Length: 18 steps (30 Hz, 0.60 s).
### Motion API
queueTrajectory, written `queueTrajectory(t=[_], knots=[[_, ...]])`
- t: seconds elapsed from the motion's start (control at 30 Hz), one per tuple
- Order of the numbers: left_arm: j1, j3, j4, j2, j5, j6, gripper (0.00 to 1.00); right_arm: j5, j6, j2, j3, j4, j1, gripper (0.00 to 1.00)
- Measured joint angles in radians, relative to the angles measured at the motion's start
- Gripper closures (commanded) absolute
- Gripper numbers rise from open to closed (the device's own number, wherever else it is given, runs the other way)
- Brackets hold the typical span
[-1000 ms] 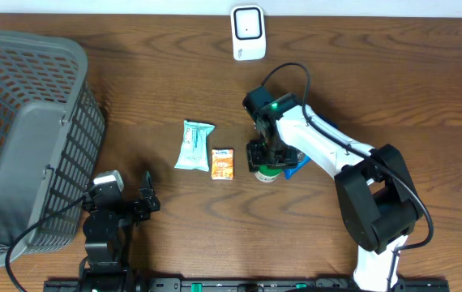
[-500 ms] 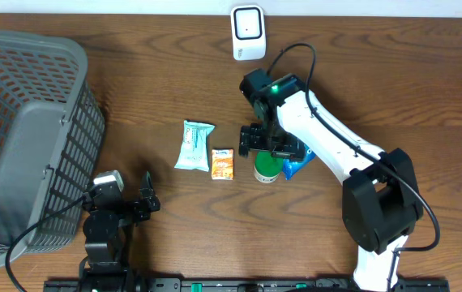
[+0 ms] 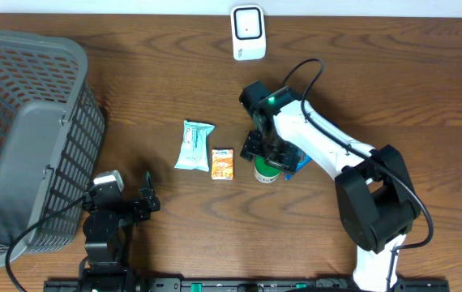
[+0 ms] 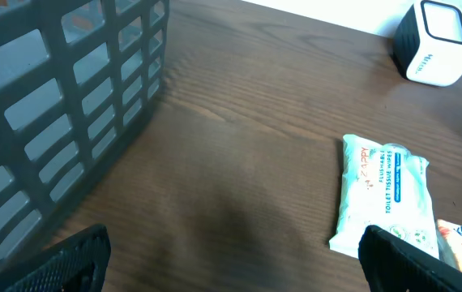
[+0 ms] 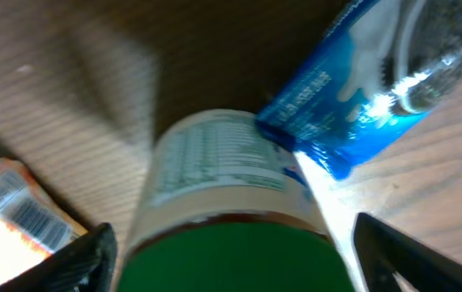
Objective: Scan the item barcode
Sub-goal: 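Lower the right gripper and grasp the green-capped bottle, then lift the bottle and carry it to the white scanner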
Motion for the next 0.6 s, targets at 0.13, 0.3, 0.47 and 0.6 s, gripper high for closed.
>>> queueTrajectory(t=[0.13, 0.3, 0.47, 0.6], knots=[[0.0, 0.0, 0.0, 0.0, 0.0, 0.0, 0.02, 0.001, 0.046, 0.0, -0.021, 0.039, 0.012, 0.17], [0.0, 0.0, 0.0, 0.0, 0.0, 0.0, 0.02, 0.024, 0.1, 0.0, -0.047, 0.046, 0.013, 0.24], [0.0, 0.0, 0.0, 0.0, 0.0, 0.0, 0.02, 0.033, 0.15, 0.0, -0.092, 0.078, 0.013, 0.3], [0.0, 0.0, 0.0, 0.0, 0.0, 0.0, 0.02, 0.033, 0.175, 0.0, -0.109, 0.101, 0.014, 0.31]])
